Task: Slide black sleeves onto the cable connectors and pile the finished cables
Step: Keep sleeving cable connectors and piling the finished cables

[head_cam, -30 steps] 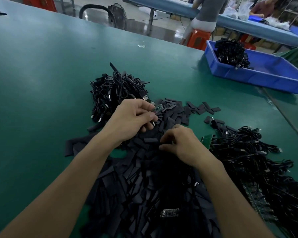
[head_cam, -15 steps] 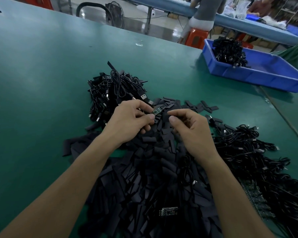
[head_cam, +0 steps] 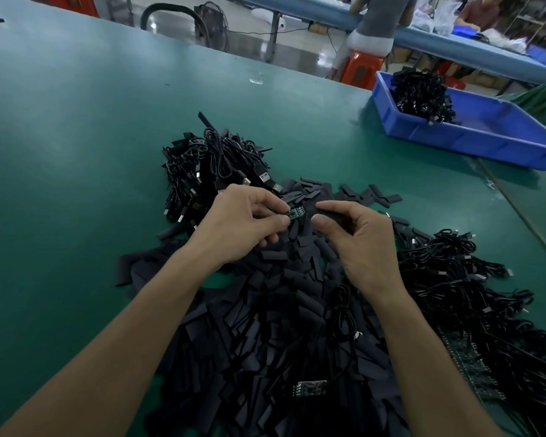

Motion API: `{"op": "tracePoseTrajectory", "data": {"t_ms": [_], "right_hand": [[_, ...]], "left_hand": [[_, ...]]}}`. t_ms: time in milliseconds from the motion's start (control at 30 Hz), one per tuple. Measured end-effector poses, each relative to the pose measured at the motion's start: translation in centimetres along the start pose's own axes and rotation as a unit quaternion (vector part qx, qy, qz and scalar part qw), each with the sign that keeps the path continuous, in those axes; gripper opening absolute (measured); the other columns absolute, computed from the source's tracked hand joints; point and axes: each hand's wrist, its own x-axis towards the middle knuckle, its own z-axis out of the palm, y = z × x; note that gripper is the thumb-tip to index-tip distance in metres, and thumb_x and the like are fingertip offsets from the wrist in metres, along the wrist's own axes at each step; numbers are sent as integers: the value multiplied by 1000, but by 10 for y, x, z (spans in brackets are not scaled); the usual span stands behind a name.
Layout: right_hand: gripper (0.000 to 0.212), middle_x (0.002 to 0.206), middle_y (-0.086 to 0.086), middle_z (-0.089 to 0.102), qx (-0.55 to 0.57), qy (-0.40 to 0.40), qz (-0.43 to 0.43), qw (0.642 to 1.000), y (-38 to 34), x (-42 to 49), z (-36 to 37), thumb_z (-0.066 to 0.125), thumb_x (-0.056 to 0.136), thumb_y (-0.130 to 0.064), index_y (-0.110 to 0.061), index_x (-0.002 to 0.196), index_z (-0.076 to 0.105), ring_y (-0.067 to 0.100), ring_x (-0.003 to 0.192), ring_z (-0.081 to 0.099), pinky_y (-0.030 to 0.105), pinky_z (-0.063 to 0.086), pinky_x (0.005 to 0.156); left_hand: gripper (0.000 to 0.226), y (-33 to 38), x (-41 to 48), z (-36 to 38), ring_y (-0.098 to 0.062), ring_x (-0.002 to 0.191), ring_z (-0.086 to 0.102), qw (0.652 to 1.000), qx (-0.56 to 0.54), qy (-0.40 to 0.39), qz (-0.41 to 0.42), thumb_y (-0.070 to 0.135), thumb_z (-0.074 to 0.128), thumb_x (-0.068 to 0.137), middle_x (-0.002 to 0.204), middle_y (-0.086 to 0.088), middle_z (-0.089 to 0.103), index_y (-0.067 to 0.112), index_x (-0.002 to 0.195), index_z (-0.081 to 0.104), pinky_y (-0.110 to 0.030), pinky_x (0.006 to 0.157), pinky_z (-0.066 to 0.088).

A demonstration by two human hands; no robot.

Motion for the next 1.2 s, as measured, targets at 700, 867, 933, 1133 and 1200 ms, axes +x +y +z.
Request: {"op": "tracePoseTrajectory", "data": {"t_ms": [700,867,933,1133,1200], "right_hand": [[24,87,-9,77,-3,22,10,1000,5,0,-2,84,79,-26,-28,102,77,8,81,73,26,57,80],[24,89,-13,76,-20,-10,4,1000,5,1,-6,84,78,-28,-32,101,76,2,85,71,19,55,79],[24,87,-14,76,-9,-26,4,1000,5,2,-7,84,76,-29,-36,98,74,1,83,71,16,53,75],[24,86,-18,76,12,-93,-17,995,0,3,-12,78,74,-36,-35,97,76,0,78,71,13,51,72],[23,84,-18,76,24,-125,-18,992,-2,4,-12,78,73,-33,-35,96,75,-1,74,70,11,50,69]], "left_hand": [[5,6,-3,2,-7,57,66,999,-28,-39,-1,12,71,92,76,0,76,15,96,73,-16,53,49],[7,3,-2,-3,-7,59,66,998,-14,-58,3,11,71,92,77,-2,76,17,95,74,-16,53,50],[7,3,-2,-5,-6,60,66,998,-13,-67,5,12,71,92,78,-3,77,18,95,75,-16,54,50],[9,0,0,-11,-5,62,66,995,-14,-97,12,13,73,91,77,-1,76,20,93,76,-15,56,49],[11,0,0,-10,-6,63,67,994,-2,-105,23,12,74,90,76,1,76,23,92,76,-16,57,50]]}}
